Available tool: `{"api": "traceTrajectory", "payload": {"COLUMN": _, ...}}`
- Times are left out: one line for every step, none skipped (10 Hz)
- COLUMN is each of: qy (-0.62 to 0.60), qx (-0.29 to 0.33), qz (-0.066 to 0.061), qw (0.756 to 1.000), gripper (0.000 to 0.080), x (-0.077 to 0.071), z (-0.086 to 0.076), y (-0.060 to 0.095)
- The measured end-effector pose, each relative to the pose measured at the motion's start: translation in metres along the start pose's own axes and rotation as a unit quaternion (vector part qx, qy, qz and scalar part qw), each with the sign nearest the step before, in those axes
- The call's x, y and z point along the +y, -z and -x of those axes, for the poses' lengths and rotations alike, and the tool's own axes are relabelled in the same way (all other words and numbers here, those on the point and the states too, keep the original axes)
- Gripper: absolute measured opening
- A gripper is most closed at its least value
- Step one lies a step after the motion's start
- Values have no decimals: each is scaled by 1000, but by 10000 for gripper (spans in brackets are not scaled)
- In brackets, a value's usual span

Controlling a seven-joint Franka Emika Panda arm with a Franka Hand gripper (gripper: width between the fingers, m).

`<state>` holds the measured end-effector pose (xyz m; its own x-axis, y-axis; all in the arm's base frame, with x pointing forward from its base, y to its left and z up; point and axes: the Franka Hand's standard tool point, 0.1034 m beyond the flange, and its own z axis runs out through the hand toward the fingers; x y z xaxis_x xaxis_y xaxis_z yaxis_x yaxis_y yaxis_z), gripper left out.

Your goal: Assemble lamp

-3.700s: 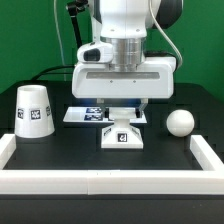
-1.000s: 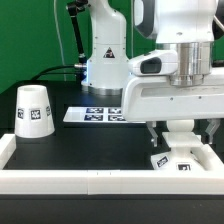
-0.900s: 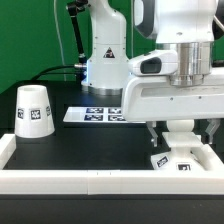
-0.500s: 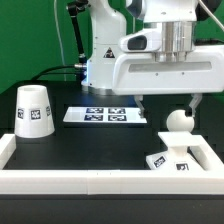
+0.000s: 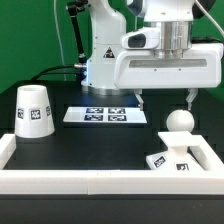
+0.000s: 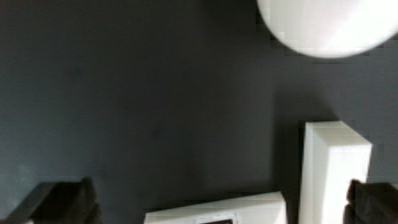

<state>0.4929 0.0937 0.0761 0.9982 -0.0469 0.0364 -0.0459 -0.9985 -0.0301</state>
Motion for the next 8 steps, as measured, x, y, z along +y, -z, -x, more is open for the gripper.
{"api": "traceTrajectory", "payload": {"qy": 2, "qx": 0, "qz": 0, "qw": 1000, "gripper": 699, "x": 0, "z": 0, "y": 0}}
{"api": "traceTrajectory", "payload": {"qy": 1, "qx": -1, "qz": 0, "qw": 1000, "gripper": 699, "x": 1, "z": 0, "y": -1}}
{"api": "traceTrajectory", "payload": {"qy": -49, "qx": -4, "qz": -3, "qw": 999, "gripper": 699, "x": 6, "z": 2, "y": -2}}
{"api": "traceTrajectory", "payload": {"qy": -127, "qx": -9, "qz": -4, "qw": 992, "gripper": 699, "x": 3, "z": 10, "y": -5}}
{"api": "traceTrajectory", "payload": {"qy": -173, "qx": -15, "qz": -4, "qw": 985, "gripper": 699, "x": -5, "z": 19, "y": -7}}
{"api": "traceTrajectory", "payload": {"qy": -200, "qx": -21, "qz": -5, "qw": 980, "gripper": 699, "x": -11, "z": 25, "y": -10}}
{"api": "traceTrajectory", "payload": {"qy": -256, "qx": -25, "qz": -8, "qw": 966, "gripper": 699, "x": -17, "z": 31, "y": -12}}
{"api": "traceTrajectory", "payload": {"qy": -270, "qx": -28, "qz": -9, "qw": 962, "gripper": 699, "x": -22, "z": 34, "y": -13}}
